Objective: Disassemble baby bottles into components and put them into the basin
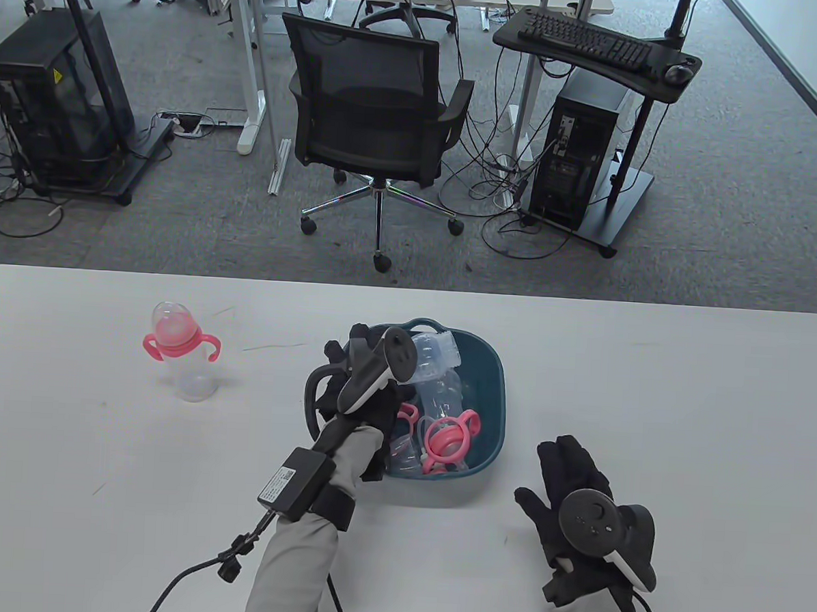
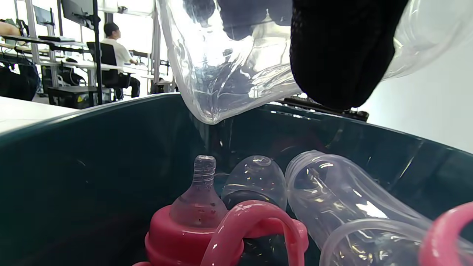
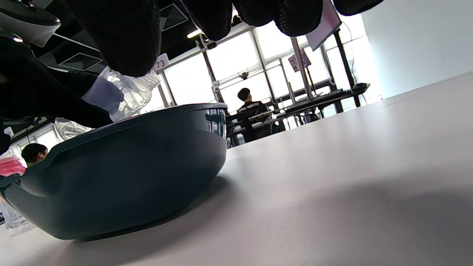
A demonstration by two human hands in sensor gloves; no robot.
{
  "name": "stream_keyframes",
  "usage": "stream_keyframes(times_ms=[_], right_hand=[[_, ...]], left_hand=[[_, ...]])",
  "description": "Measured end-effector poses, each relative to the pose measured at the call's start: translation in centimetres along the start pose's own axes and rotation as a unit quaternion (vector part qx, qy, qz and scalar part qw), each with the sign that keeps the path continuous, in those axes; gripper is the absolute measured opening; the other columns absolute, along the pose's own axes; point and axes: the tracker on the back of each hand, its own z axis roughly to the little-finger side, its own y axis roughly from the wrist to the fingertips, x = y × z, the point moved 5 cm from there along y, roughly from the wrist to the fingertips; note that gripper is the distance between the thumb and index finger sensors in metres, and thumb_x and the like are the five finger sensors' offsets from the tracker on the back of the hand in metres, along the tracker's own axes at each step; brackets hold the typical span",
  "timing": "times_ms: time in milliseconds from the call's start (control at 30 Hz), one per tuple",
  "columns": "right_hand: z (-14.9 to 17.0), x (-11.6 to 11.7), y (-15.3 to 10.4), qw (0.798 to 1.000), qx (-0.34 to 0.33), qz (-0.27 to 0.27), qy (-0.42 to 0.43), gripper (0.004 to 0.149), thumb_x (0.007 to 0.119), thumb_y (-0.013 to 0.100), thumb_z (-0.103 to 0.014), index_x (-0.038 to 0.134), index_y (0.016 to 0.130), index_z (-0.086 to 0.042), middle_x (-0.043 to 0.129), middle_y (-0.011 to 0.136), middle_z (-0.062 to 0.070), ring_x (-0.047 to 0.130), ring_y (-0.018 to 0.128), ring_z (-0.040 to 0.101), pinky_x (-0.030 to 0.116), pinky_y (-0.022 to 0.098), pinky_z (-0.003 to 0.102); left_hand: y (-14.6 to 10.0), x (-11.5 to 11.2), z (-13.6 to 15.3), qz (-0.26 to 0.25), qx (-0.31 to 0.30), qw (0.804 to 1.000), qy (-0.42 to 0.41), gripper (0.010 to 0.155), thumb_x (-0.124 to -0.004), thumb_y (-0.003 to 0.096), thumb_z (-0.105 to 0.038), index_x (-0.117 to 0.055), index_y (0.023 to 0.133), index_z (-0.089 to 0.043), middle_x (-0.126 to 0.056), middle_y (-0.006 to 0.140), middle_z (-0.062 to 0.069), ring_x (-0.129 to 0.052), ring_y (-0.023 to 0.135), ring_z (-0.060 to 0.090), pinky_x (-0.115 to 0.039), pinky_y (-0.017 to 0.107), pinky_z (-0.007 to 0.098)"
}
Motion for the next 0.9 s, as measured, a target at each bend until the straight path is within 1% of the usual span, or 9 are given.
stream_keyframes(times_ms=[100, 167, 367, 600, 700, 833, 900], right_hand=[[0.0, 0.0, 0.0, 1.0, 0.002, -0.002, 0.001, 0.071, 0.079, 0.053, -0.042, 0.049, 0.11, -0.012, 0.038, 0.117, 0.021, 0.047, 0.103, 0.049, 0.046, 0.067, 0.069], [0.1, -0.1, 0.0, 1.0, 0.004, -0.001, 0.002, 0.071, 0.079, 0.053, -0.042, 0.048, 0.11, -0.012, 0.038, 0.117, 0.021, 0.047, 0.103, 0.049, 0.046, 0.067, 0.069], [0.4, -0.1, 0.0, 1.0, 0.009, -0.002, 0.003, 0.071, 0.079, 0.053, -0.042, 0.049, 0.11, -0.012, 0.038, 0.117, 0.02, 0.047, 0.103, 0.049, 0.046, 0.067, 0.069], [0.4, -0.1, 0.0, 1.0, 0.01, -0.005, 0.002, 0.071, 0.079, 0.053, -0.042, 0.049, 0.11, -0.012, 0.039, 0.117, 0.02, 0.048, 0.103, 0.048, 0.046, 0.067, 0.069], [0.4, 0.0, 0.0, 1.0, 0.009, -0.006, 0.003, 0.071, 0.079, 0.053, -0.042, 0.049, 0.11, -0.011, 0.039, 0.116, 0.021, 0.048, 0.103, 0.048, 0.046, 0.067, 0.069], [0.3, 0.1, 0.0, 1.0, 0.008, -0.009, 0.003, 0.07, 0.079, 0.053, -0.042, 0.05, 0.11, -0.011, 0.039, 0.117, 0.021, 0.048, 0.102, 0.049, 0.047, 0.067, 0.069], [0.3, 0.2, 0.0, 1.0, 0.007, -0.009, 0.004, 0.07, 0.079, 0.053, -0.042, 0.05, 0.11, -0.011, 0.039, 0.117, 0.02, 0.048, 0.102, 0.049, 0.047, 0.067, 0.069]], left_hand=[[0.6, -0.4, -0.1, 0.003, 0.003, 1.0, 0.004, 0.087, -0.09, 0.0394, -0.053, -0.031, 0.104, -0.054, -0.03, 0.119, -0.021, -0.025, 0.122, 0.019, -0.021, 0.084, 0.059], [1.0, -0.8, 0.0, 0.014, 0.009, 1.0, 0.007, 0.088, -0.09, 0.0396, -0.053, -0.029, 0.103, -0.056, -0.027, 0.118, -0.024, -0.022, 0.123, 0.018, -0.019, 0.084, 0.058], [1.7, -2.0, 0.1, 0.038, 0.016, 0.999, 0.01, 0.088, -0.089, 0.0405, -0.052, -0.027, 0.102, -0.057, -0.022, 0.118, -0.024, -0.016, 0.122, 0.016, -0.016, 0.083, 0.057], [1.5, -1.8, 0.1, 0.04, 0.012, 0.999, 0.008, 0.088, -0.088, 0.0409, -0.051, -0.027, 0.104, -0.056, -0.022, 0.118, -0.023, -0.014, 0.122, 0.016, -0.016, 0.083, 0.057], [1.0, -0.9, 0.4, 0.033, 0.01, 0.999, -0.002, 0.089, -0.089, 0.0409, -0.051, -0.026, 0.104, -0.055, -0.022, 0.118, -0.023, -0.014, 0.122, 0.016, -0.016, 0.083, 0.057], [0.1, 1.1, 1.3, 0.016, 0.017, 1.0, -0.018, 0.088, -0.088, 0.0415, -0.05, -0.028, 0.105, -0.055, -0.022, 0.118, -0.022, -0.013, 0.122, 0.015, -0.015, 0.083, 0.057], [-0.6, 2.5, 2.1, 0.002, 0.023, 0.999, -0.03, 0.087, -0.088, 0.0419, -0.05, -0.028, 0.105, -0.054, -0.021, 0.119, -0.021, -0.013, 0.122, 0.016, -0.015, 0.083, 0.057]])
